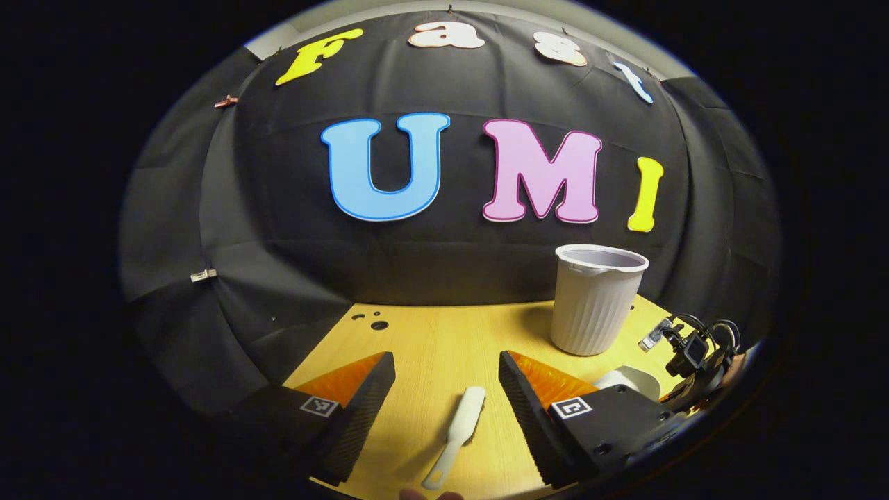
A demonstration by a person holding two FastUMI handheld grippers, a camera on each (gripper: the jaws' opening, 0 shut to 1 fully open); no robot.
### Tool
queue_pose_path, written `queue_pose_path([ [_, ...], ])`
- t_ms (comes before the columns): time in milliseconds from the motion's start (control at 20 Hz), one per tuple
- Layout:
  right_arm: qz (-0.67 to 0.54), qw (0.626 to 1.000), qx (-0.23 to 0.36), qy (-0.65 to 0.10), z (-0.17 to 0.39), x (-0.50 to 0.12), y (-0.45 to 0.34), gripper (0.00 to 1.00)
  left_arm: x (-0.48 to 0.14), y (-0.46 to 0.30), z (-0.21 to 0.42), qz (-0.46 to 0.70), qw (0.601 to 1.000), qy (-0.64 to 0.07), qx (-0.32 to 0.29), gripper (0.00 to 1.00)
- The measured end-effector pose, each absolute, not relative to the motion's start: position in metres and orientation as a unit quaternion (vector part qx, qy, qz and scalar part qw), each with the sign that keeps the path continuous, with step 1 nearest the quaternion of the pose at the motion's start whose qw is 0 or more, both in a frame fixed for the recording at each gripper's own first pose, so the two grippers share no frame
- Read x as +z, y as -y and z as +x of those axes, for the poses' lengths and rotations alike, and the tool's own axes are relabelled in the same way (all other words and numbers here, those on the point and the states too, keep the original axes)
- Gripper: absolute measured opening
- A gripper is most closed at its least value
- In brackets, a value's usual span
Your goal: Pick up the small broom and dustpan from the desktop, sweep the trash into the dustpan with the broom, and then empty the trash into the garbage bin.
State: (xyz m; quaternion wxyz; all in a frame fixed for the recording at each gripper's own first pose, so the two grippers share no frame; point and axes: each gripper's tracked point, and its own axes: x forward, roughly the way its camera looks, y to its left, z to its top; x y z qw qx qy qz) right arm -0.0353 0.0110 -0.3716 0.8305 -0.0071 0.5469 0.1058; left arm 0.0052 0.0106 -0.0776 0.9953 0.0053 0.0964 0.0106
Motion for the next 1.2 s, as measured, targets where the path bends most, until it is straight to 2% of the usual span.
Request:
queue_pose_path([
  [50,-0.011,0.832,0.113,-0.543,-0.033,-0.371,-0.011,0.38,-0.083,-0.01,0.006,0.005,0.994,-0.107,0.01,0.95],
  [100,-0.02,0.833,0.121,-0.54,-0.033,-0.37,-0.009,0.31,-0.089,-0.008,0.008,0.005,0.993,-0.118,0.008,0.95],
  [150,-0.027,0.838,0.128,-0.53,-0.033,-0.364,-0.008,0.36,-0.099,-0.007,0.008,0.008,0.991,-0.135,0.004,0.95],
  [200,-0.033,0.845,0.136,-0.516,-0.032,-0.356,-0.007,0.31,-0.107,-0.005,0.009,0.009,0.988,-0.154,-0.002,0.95],
  [300,-0.041,0.855,0.151,-0.494,-0.032,-0.337,-0.007,0.36,-0.136,0.003,0.009,0.004,0.976,-0.214,-0.027,0.95],
  [500,-0.043,0.858,0.174,-0.481,-0.037,-0.311,-0.003,0.36,-0.204,0.011,0.004,0.001,0.934,-0.351,-0.067,0.96],
  [750,-0.074,0.858,0.189,-0.472,-0.049,-0.301,0.009,0.36,-0.261,0.003,0.01,0.042,0.885,-0.456,-0.088,0.95],
  [1100,-0.084,0.856,0.191,-0.473,-0.057,-0.304,0.019,0.36,-0.32,0.001,0.013,0.065,0.82,-0.56,-0.099,0.85],
  [1200,-0.084,0.855,0.188,-0.475,-0.058,-0.305,0.022,0.36,-0.328,0.003,0.018,0.07,0.812,-0.571,-0.099,0.75],
])
